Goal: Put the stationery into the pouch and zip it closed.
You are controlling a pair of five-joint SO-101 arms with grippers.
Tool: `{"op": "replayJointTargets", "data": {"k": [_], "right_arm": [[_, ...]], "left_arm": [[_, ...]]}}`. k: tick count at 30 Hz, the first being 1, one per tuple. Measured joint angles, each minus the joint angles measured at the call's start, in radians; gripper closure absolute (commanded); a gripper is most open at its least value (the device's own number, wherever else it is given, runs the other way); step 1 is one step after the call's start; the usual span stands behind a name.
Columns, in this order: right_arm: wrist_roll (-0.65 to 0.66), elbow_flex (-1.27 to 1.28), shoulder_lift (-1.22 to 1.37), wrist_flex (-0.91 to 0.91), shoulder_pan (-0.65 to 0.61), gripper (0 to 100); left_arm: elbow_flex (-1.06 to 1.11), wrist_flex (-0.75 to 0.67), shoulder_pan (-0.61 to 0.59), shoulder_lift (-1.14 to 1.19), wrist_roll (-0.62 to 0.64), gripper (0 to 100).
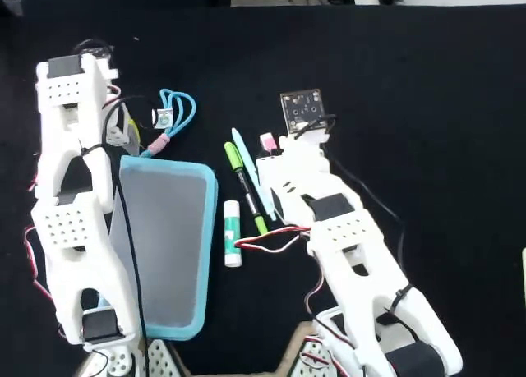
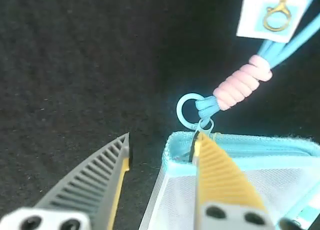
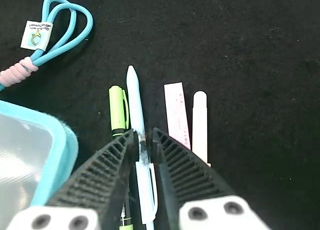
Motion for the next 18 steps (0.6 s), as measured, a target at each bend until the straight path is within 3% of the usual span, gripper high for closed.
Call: {"op": "replayJointTargets", "data": {"k": [15,18], "right_arm": [[0.000,0.000,0.000,0.000,0.000,94.2],[0.000,0.000,0.000,0.000,0.000,94.2]], "left_arm": [[-0.110,0.000,-0.035,0.189,0.000,80],[-0.112,0.000,-0.035,0.189,0.000,86]]}}
